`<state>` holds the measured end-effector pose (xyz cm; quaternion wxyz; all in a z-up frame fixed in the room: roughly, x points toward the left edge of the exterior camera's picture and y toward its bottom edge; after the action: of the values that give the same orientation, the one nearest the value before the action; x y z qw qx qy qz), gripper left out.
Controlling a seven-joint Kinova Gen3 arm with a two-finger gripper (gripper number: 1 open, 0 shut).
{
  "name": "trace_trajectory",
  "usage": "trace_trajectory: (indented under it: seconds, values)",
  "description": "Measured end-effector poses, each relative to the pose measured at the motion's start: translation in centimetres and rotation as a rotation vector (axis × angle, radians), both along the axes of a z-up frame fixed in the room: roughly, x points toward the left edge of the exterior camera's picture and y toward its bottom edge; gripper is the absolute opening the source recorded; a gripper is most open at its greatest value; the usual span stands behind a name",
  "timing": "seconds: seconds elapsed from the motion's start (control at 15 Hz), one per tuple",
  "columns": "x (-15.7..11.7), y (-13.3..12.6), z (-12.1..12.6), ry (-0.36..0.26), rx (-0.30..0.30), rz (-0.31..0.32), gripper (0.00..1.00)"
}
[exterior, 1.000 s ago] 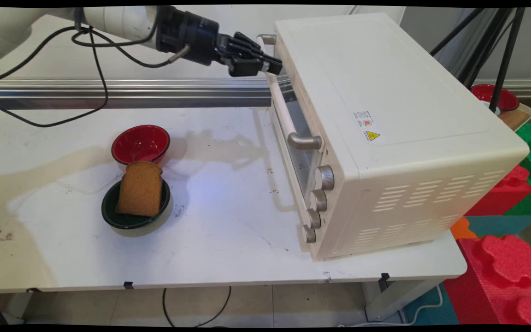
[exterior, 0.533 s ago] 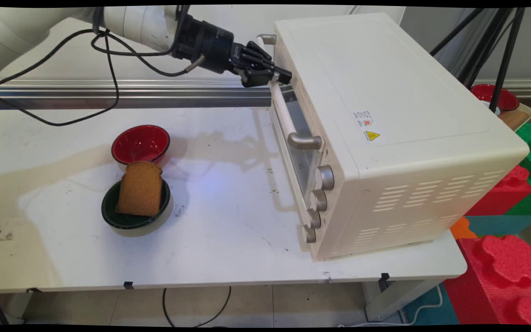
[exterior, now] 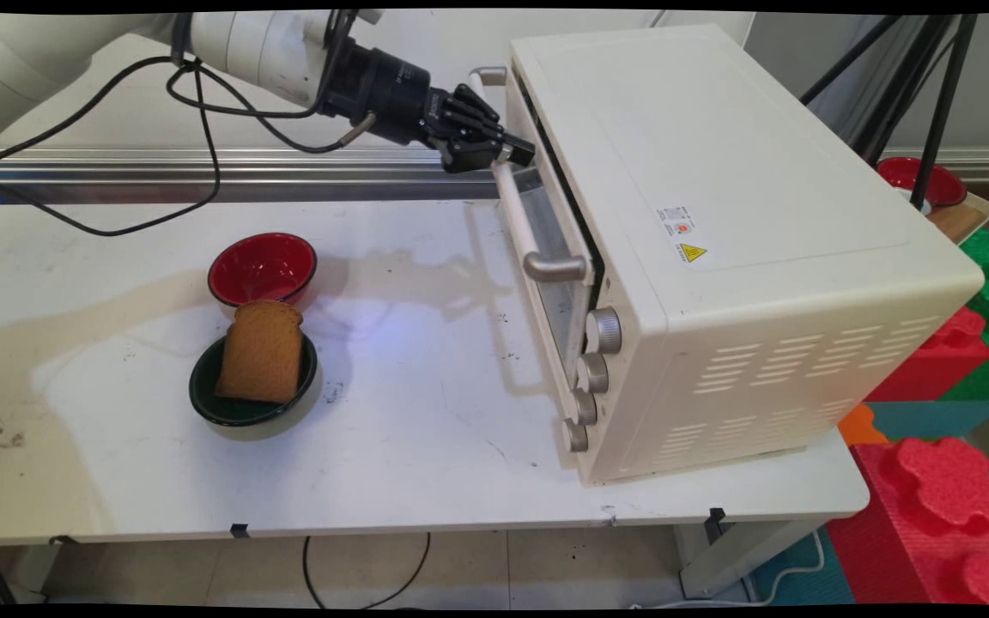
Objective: Open the oven
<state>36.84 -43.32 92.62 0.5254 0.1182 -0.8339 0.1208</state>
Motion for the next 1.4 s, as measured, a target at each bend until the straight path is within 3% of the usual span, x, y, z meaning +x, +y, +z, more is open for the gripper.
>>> trace_trajectory:
  seconds: [0.73, 1.4]
  values:
    - [5.0, 2.7, -2.2, -0.089, 0.002, -0.040, 0.00]
    - [9.9, 6.2, -6.8, -0.205, 0.043, -0.086, 0.00]
